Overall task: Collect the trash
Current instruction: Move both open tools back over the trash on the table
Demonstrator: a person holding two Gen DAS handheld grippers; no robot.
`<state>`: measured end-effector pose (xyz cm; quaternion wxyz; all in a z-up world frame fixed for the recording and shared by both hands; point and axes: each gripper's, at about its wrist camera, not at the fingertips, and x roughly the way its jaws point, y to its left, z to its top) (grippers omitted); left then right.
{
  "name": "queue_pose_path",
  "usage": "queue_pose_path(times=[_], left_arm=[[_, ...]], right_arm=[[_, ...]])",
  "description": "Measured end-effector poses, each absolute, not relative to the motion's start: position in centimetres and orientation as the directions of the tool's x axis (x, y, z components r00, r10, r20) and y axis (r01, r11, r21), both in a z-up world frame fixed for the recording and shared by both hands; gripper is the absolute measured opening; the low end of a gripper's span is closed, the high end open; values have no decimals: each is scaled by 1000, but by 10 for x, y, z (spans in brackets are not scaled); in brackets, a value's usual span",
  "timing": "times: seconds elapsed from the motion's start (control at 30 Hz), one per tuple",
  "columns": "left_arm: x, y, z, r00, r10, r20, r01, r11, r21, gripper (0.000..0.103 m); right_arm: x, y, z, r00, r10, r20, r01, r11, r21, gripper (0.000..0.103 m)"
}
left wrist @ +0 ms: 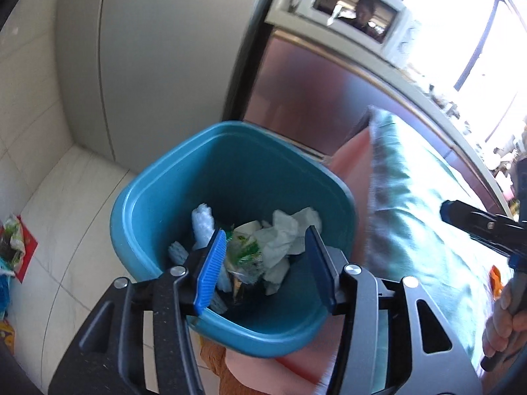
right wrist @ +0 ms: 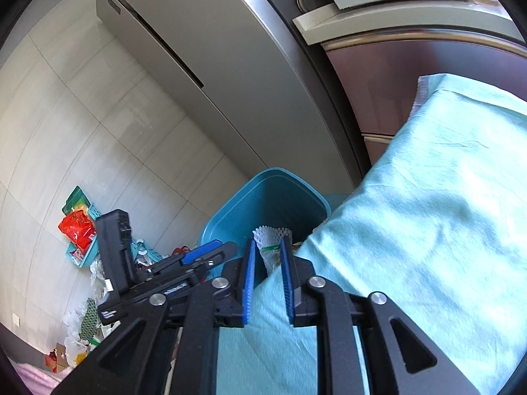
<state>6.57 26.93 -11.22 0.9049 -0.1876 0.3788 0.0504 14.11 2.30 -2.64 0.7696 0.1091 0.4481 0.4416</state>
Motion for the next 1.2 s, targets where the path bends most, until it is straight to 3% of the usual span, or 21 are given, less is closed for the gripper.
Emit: queue_pose_path(times=[0.17, 0.5, 0.87, 1.2], left_arm=[[51, 244, -85, 754, -72, -653, -155, 947, -282, 55], [44, 169, -56, 770, -247, -589, 98, 957, -273, 60], [55, 55, -56, 638, -479, -603, 388, 876, -285, 60], [48, -39, -68, 460, -619, -637, 581, 752, -311, 60]], right_arm=[[126, -8, -18, 263, 773, -578, -587, 604, 540, 34], [84, -119, -16, 468, 666, -582, -464, 745, 479, 43], [24, -273, -24, 708, 418, -570, -142, 874, 465, 44], [-6, -361, -44, 766, 234, -599, 93, 881, 463, 45]])
